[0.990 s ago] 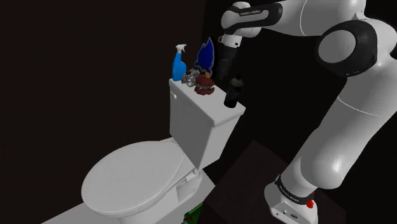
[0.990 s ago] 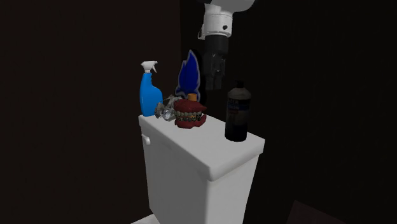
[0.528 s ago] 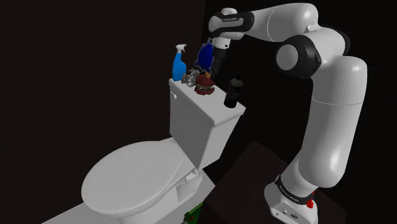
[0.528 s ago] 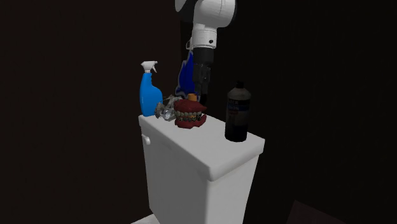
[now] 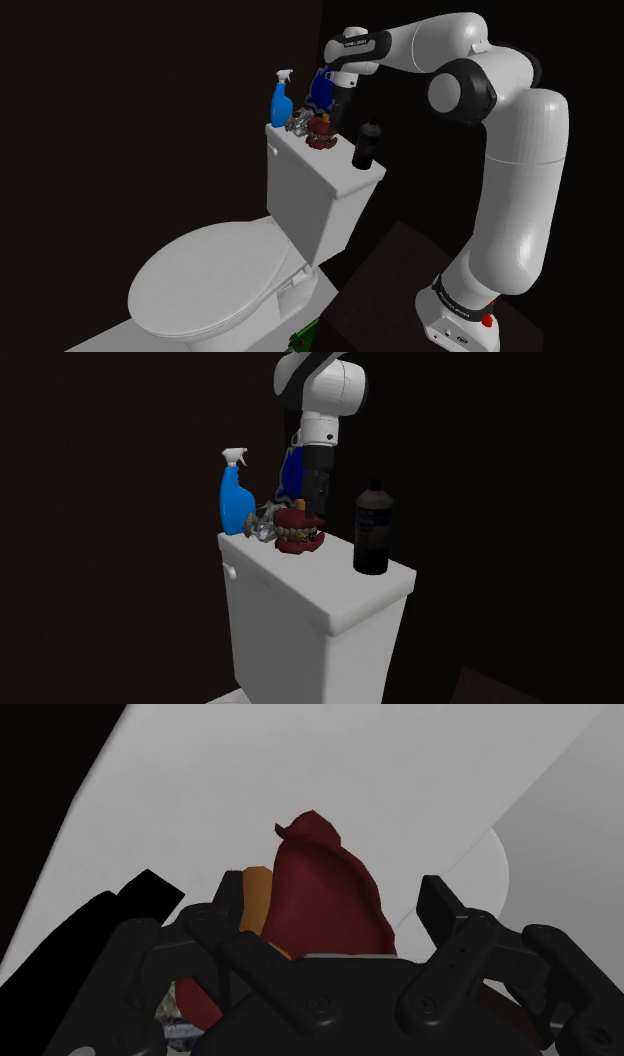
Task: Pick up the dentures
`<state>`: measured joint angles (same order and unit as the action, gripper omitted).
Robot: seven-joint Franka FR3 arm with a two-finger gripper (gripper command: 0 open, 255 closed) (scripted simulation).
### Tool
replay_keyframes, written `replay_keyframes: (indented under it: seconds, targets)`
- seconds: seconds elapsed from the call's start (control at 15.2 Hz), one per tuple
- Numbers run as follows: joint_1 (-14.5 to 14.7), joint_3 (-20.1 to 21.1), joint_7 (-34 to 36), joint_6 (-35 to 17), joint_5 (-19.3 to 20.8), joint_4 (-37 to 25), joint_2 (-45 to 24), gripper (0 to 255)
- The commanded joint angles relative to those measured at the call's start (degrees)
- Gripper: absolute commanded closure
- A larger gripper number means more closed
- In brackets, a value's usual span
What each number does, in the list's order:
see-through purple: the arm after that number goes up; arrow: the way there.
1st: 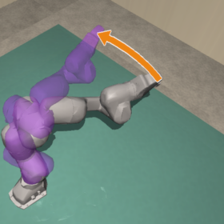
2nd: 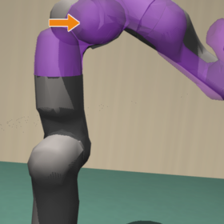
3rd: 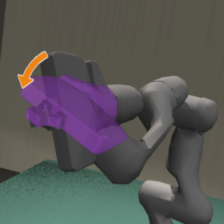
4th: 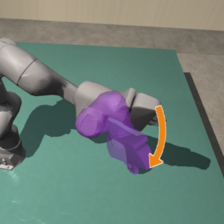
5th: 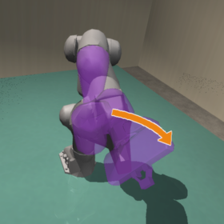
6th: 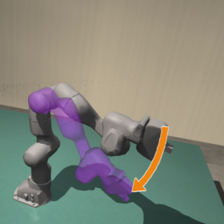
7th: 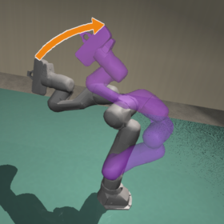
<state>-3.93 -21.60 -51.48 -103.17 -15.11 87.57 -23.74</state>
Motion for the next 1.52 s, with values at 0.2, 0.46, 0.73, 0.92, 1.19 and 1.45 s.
replay_keyframes:
  seconds: [0.2, 0.46, 0.73, 0.92, 1.19, 1.45]
  targets:
    - [-0.11, -0.01, -0.20, -0.36, -0.09, 0.15, -0.20, 255]
    - [-0.13, 0.00, -0.21, -0.36, -0.11, 0.10, -0.26, 255]
    - [-0.07, -0.04, -0.03, 0.23, 0.01, -0.26, 0.02, 255]
    - [-0.16, -0.14, 0.32, 2.32, 0.25, -2.01, 0.41, 255]
    - [-0.34, -0.26, 0.77, 5.19, 0.49, -4.60, 0.76, 255]
    - [-0.60, -0.35, 1.19, 8.17, 0.62, -7.52, 0.87, 255]
